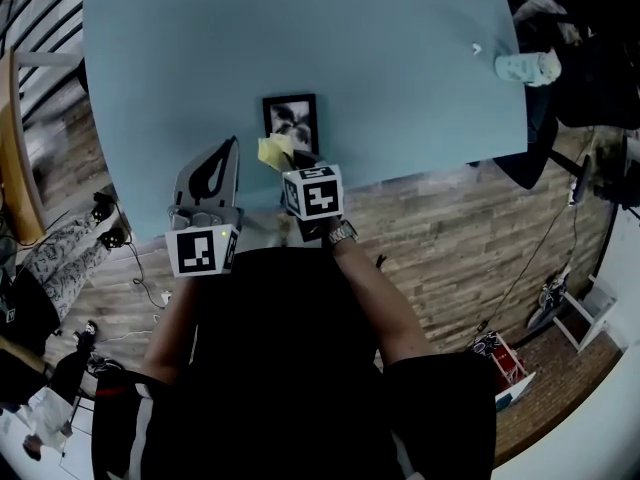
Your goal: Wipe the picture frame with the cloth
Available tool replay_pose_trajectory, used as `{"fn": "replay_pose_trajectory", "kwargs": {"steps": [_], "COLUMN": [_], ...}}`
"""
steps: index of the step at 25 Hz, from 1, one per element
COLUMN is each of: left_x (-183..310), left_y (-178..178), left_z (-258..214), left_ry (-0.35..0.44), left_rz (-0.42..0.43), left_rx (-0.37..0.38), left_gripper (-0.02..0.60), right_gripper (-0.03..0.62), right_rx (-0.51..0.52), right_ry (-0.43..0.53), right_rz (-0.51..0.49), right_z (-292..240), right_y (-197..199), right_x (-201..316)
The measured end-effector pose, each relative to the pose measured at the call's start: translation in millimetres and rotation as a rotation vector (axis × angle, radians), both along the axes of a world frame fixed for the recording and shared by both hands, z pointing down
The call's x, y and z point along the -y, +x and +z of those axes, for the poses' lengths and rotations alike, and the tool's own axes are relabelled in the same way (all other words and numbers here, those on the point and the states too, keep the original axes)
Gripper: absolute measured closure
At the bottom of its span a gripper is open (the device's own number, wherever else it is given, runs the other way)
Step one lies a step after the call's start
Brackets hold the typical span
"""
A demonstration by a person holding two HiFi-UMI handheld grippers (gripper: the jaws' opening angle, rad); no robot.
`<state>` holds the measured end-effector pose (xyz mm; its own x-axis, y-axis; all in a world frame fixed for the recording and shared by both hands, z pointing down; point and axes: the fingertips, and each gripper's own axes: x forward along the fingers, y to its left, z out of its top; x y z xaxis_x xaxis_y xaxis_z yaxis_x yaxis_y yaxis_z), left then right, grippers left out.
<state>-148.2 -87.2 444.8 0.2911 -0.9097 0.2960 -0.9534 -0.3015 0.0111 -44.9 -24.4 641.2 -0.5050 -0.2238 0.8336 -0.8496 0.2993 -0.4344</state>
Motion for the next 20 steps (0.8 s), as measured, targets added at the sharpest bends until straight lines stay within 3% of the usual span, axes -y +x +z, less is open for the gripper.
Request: {"fn": "replay_pose_trajectory", "kwargs": {"steps": [20], "left_x": [12.5], "left_y": [30.3], "left_z": [-4.5], "left_ry": [0.008], "left_rz": [0.043], "left_rx": [0.000], "left_gripper": [0.581], "right_gripper": [0.557], "right_rx": [-0.041], "right_ry": [-0.003], "right_rz": [0.059], "right_z": [1.5], "right_y": [53.6], "right_x": [0.6]}}
